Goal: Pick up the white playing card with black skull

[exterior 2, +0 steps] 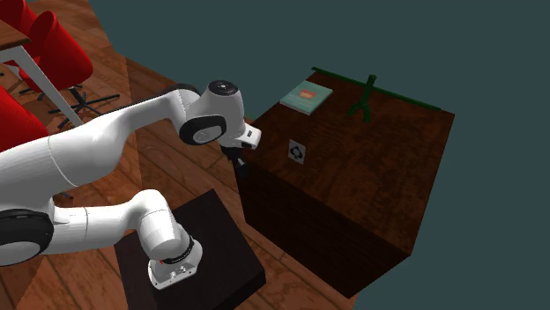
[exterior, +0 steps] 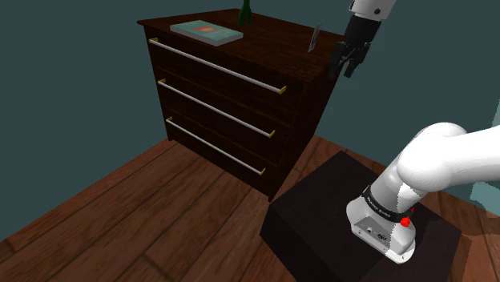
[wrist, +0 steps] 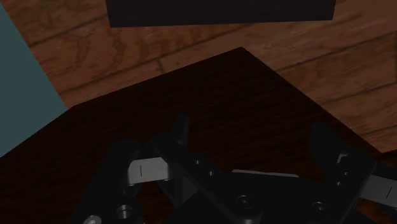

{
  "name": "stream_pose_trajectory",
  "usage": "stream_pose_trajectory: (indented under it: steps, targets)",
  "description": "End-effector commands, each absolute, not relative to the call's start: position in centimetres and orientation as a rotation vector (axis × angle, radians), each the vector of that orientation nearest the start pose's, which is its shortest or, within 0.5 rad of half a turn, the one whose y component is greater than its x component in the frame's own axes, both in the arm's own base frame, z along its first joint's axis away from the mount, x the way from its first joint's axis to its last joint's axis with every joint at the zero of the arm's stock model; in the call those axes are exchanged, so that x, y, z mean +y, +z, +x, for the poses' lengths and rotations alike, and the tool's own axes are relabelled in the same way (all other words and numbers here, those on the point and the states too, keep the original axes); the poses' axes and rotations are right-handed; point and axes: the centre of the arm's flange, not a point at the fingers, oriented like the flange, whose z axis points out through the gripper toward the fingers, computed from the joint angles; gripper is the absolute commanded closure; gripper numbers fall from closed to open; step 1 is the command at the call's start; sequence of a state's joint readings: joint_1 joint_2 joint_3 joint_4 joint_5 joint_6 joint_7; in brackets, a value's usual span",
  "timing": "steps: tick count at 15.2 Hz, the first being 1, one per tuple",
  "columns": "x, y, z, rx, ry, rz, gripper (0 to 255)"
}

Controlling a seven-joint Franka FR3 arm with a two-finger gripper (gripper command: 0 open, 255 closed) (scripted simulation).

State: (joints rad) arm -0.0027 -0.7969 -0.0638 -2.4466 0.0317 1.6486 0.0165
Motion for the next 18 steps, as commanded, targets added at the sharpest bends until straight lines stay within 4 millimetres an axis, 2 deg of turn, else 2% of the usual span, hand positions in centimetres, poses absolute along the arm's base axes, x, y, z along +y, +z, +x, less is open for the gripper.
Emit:
stream_pose_trajectory:
  steps: [1,10,18]
  targets:
    - [-2.2,55.7,30.8,0.102,0.002,-3.063,0]
    - [-7.4,60.5,39.5,-0.107,-0.069,-3.091,0]
    - [-11.0,65.2,47.5,-0.296,-0.132,-3.102,0]
